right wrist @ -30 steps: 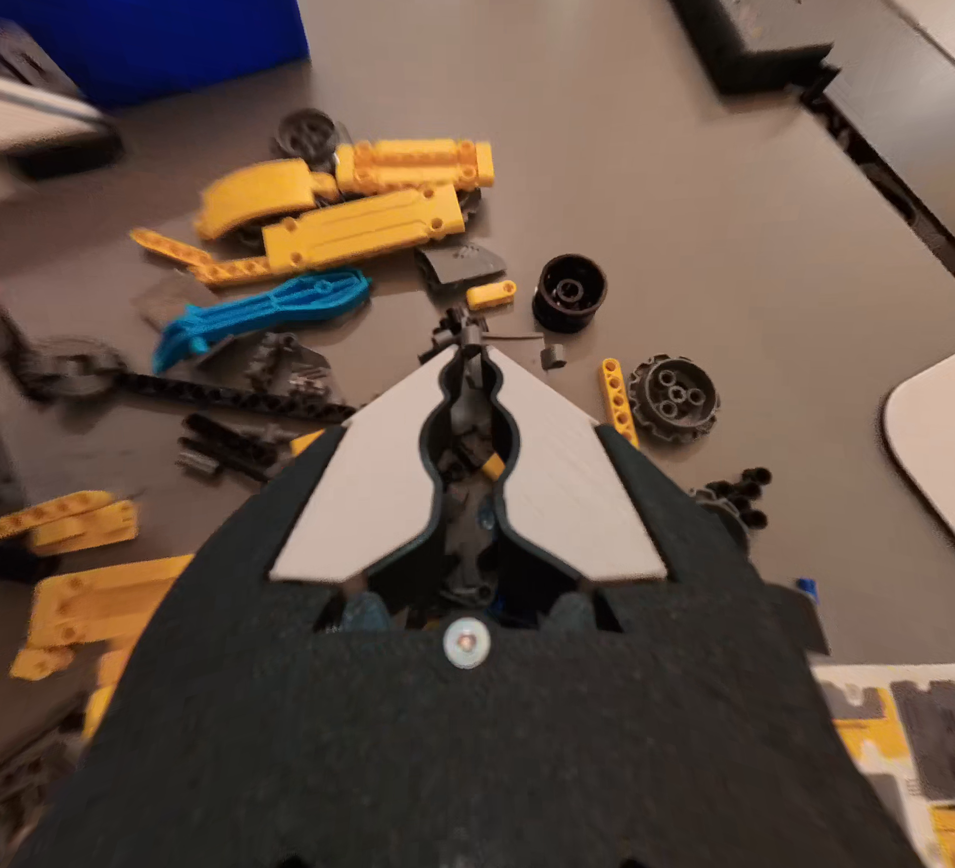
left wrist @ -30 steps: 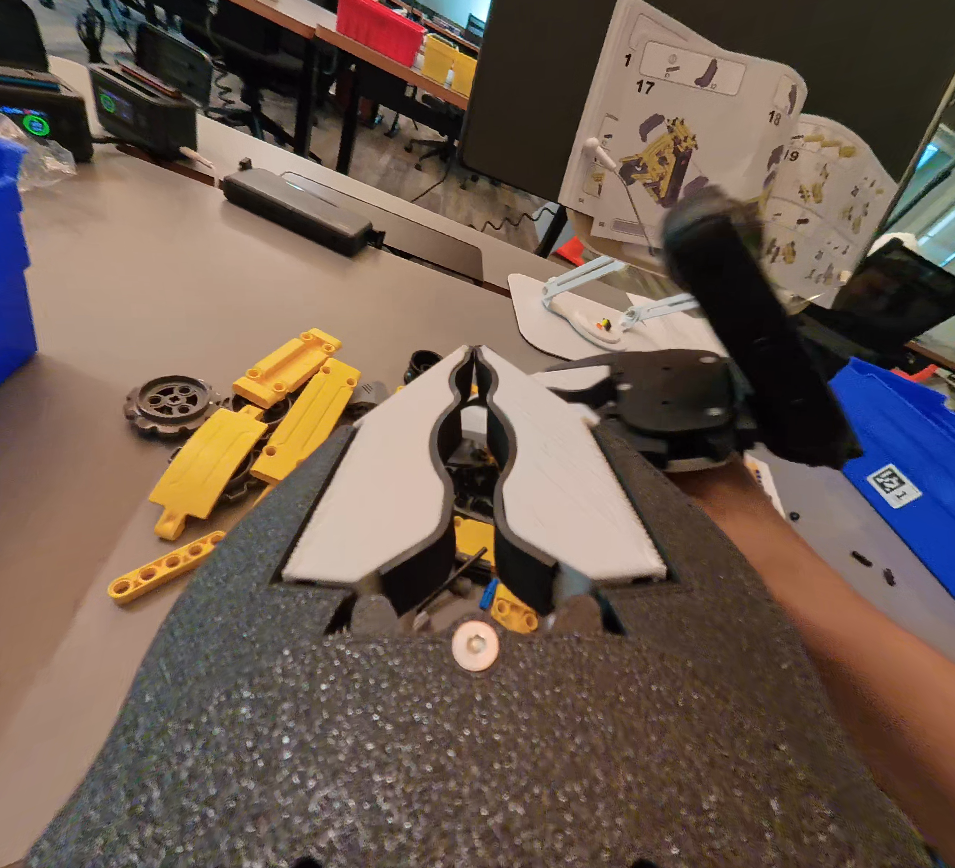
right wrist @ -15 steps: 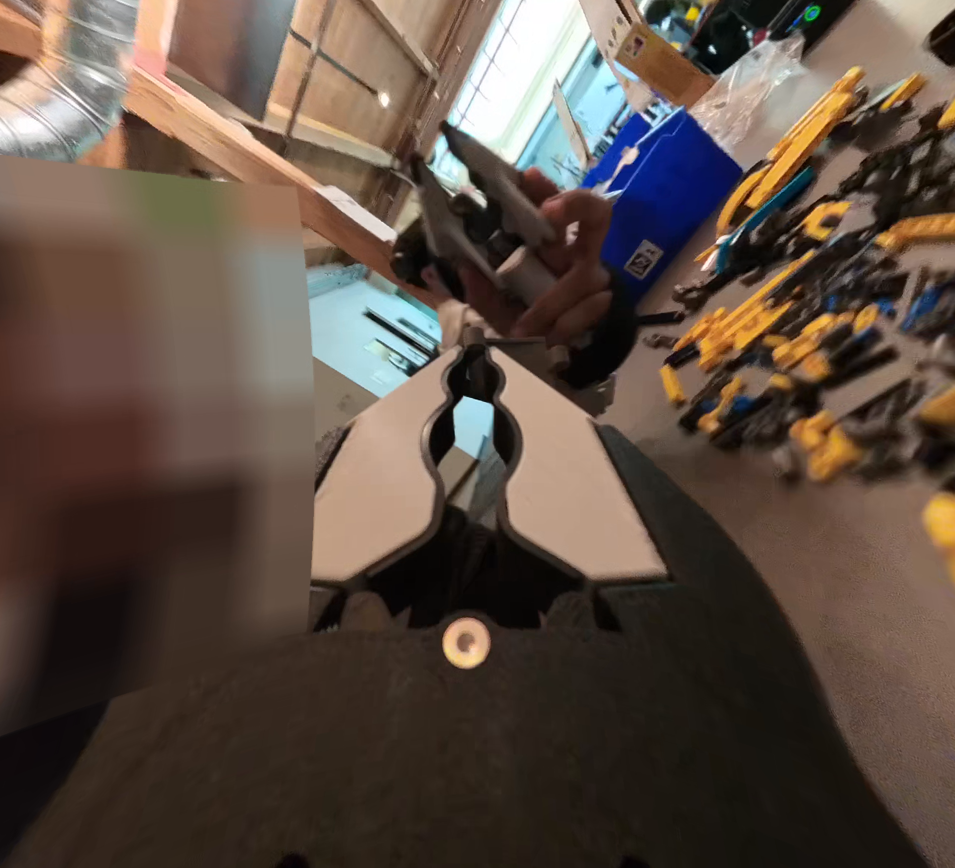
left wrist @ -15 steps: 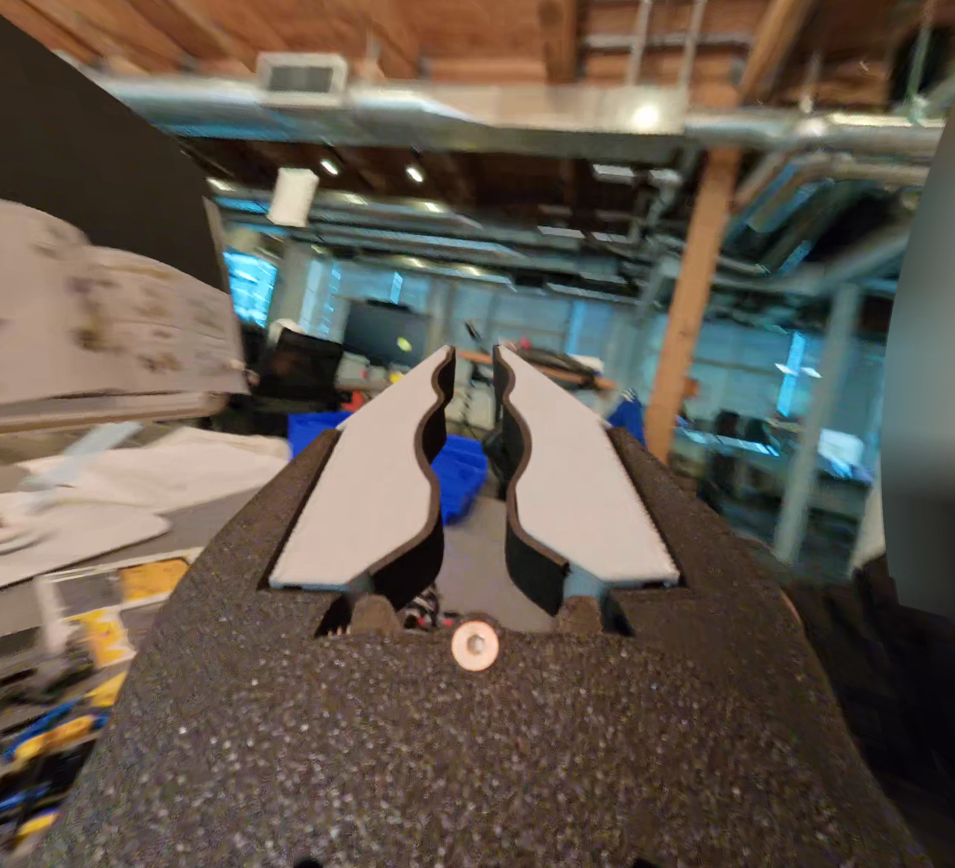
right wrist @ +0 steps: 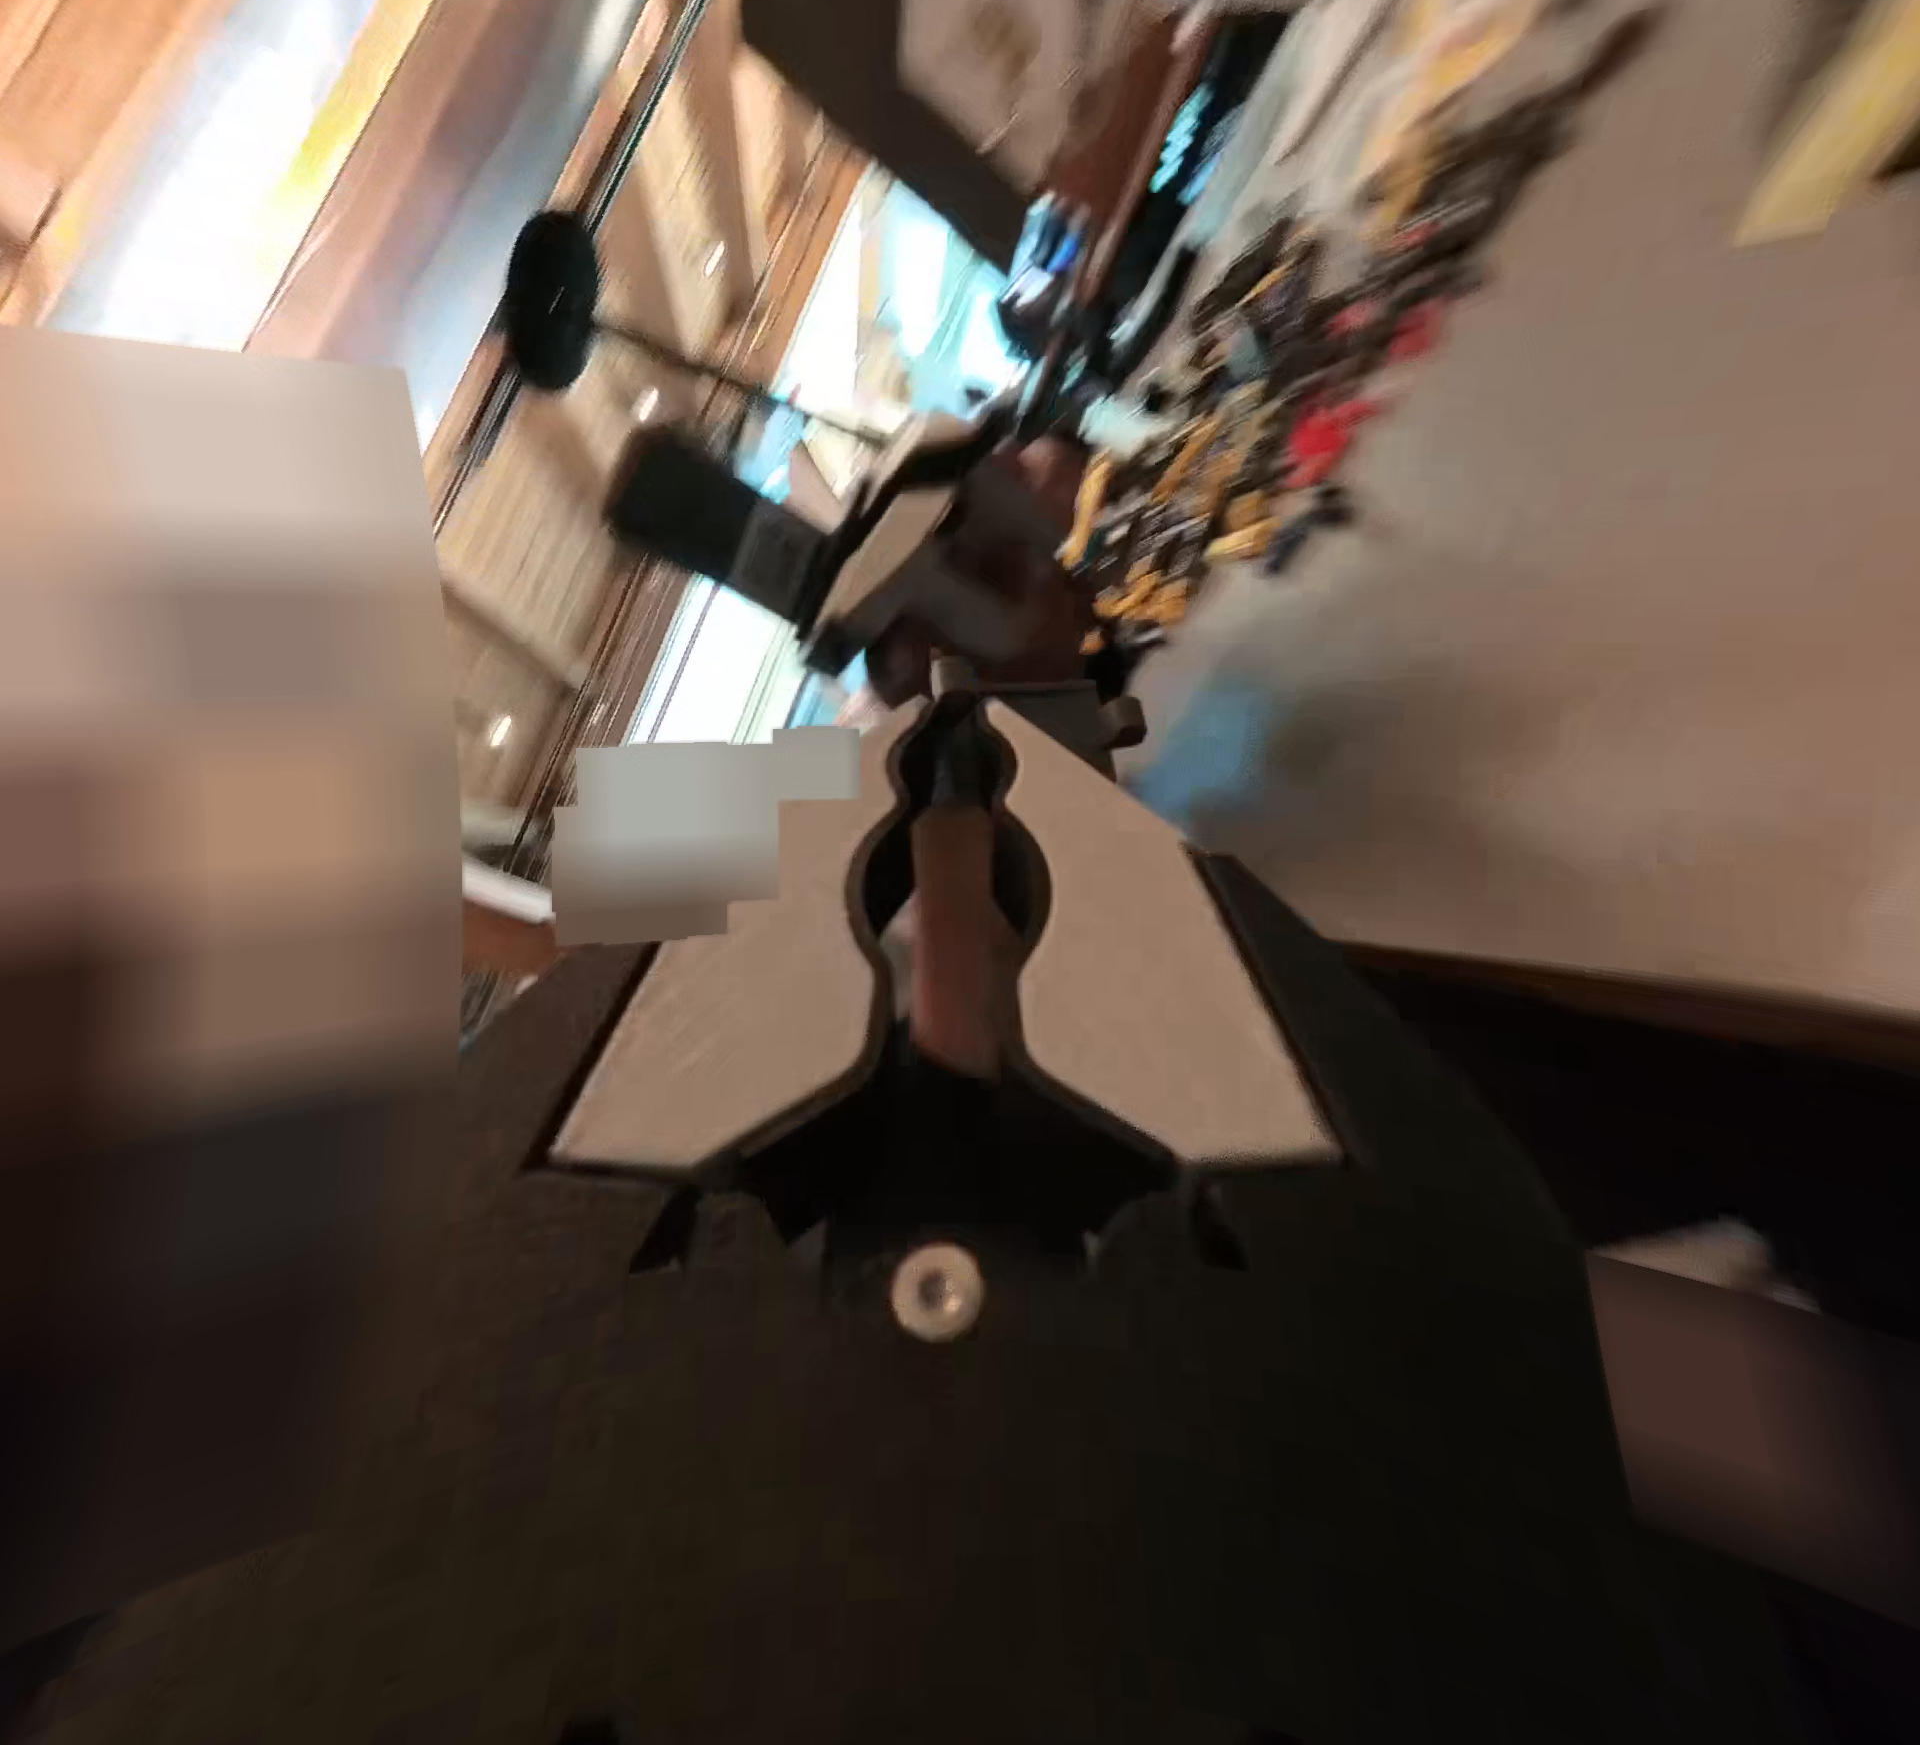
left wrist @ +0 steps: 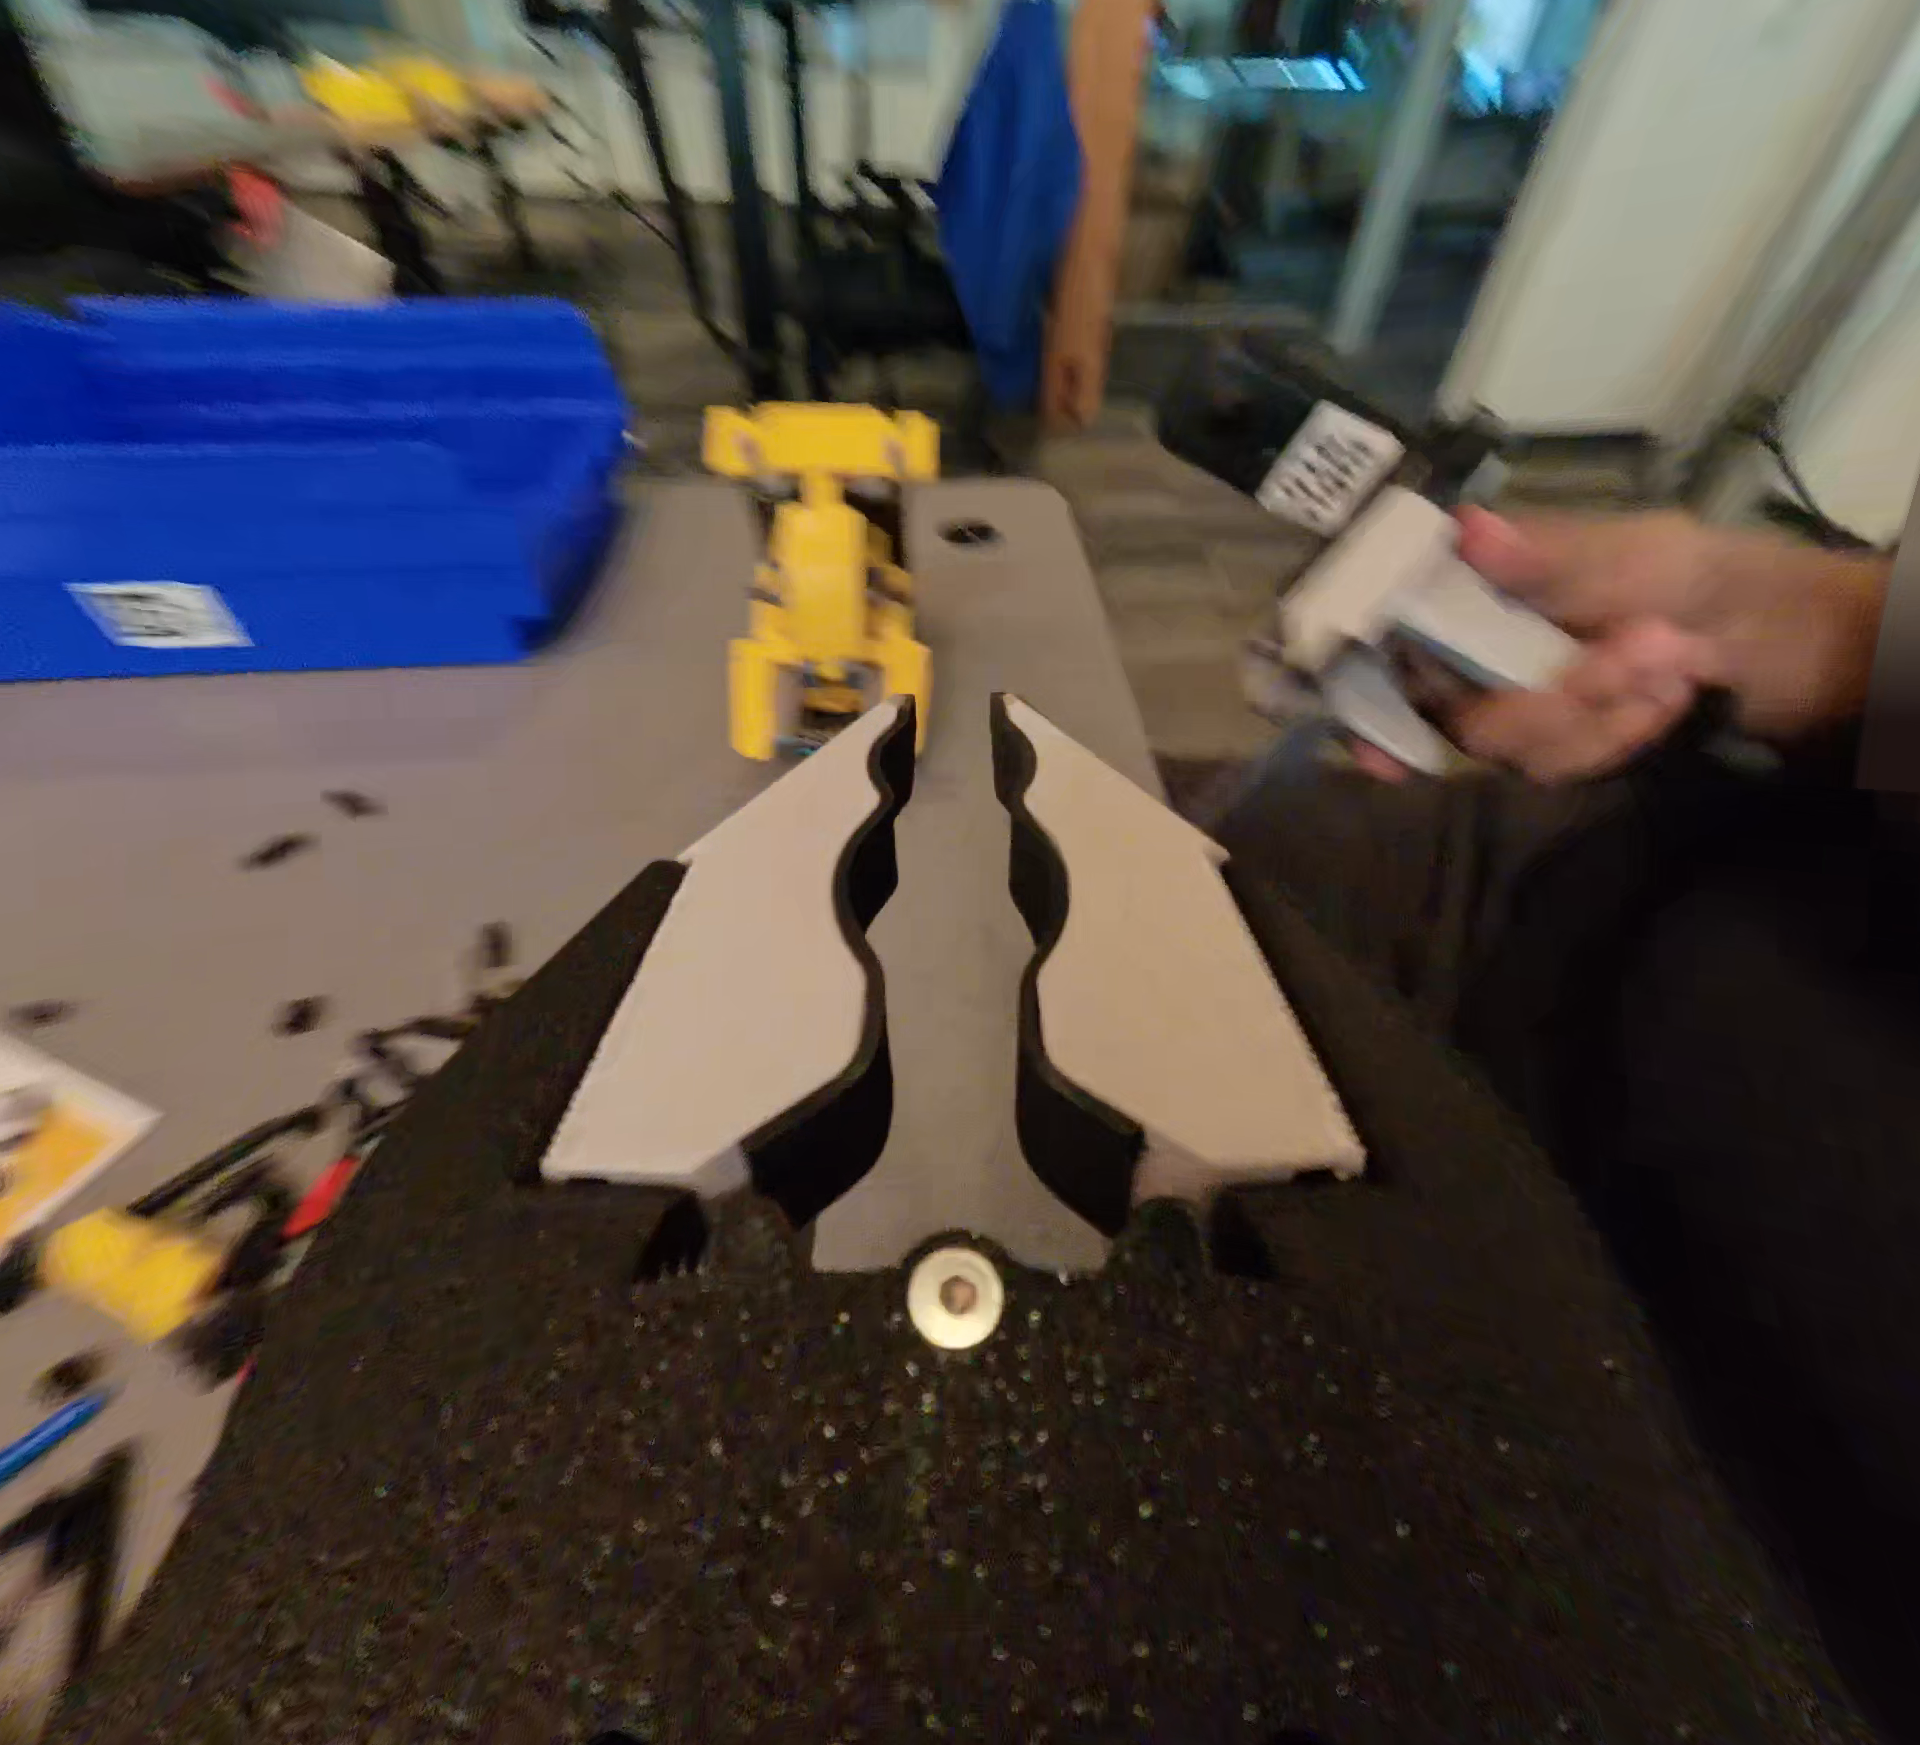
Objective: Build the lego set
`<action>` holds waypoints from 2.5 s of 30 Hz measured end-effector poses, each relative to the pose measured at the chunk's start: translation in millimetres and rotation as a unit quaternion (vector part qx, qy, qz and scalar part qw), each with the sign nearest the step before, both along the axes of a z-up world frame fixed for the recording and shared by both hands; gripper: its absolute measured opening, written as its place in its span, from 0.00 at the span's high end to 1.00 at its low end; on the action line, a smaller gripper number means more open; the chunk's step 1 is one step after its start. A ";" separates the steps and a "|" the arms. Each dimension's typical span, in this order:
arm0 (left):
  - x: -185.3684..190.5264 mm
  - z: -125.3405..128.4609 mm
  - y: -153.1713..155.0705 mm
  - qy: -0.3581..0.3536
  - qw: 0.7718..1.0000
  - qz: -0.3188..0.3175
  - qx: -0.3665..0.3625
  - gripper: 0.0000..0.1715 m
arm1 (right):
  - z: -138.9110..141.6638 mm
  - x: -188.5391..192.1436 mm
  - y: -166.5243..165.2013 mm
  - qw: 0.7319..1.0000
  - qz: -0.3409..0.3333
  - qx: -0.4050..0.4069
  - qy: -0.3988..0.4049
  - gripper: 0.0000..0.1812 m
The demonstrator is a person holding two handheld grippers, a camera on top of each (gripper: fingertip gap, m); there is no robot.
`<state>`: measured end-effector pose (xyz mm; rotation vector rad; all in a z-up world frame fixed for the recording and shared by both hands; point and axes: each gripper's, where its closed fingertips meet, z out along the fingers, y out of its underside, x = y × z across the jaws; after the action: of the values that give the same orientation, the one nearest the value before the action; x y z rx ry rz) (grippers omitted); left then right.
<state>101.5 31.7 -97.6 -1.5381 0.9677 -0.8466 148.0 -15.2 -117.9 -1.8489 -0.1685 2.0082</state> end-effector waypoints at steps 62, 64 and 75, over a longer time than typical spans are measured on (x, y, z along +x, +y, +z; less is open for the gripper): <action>90.8 -76.5 -4.0 0.127 0.984 -0.055 -0.112 0.92 | -66.7 96.1 111.9 0.754 -0.213 0.357 -0.509 0.82; 90.5 -76.1 -3.9 0.125 0.984 -0.055 -0.112 0.92 | -75.4 97.2 109.5 0.766 -0.198 0.337 -0.510 0.82; 88.8 -79.2 1.3 0.127 0.982 -0.044 -0.132 0.92 | -70.8 127.7 88.9 0.795 -0.246 0.332 -0.445 0.82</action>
<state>190.3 33.0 -176.8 -1.8763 1.1490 -0.8817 275.7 73.7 -188.7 -1.8941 -0.5095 0.4948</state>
